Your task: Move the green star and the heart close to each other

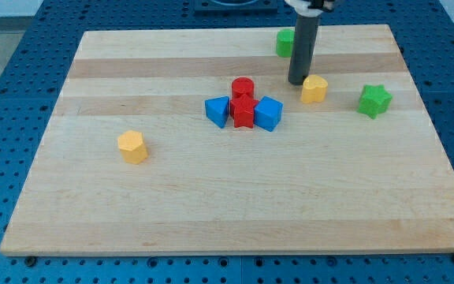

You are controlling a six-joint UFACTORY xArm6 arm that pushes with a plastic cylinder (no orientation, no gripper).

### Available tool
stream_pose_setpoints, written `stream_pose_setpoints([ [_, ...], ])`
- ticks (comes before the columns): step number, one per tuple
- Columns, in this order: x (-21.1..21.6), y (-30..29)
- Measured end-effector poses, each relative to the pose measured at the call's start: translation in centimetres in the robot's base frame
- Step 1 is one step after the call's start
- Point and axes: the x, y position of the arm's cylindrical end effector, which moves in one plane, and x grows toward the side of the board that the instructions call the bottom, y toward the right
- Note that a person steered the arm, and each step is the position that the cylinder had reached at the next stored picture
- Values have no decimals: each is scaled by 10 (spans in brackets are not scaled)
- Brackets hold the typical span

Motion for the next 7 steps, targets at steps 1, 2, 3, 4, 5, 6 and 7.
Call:
stream_pose_setpoints([
  [1,8,0],
  [2,15,2],
  [3,29,9],
  [4,48,19],
  [5,65,32],
  [6,82,39],
  [7,93,45],
])
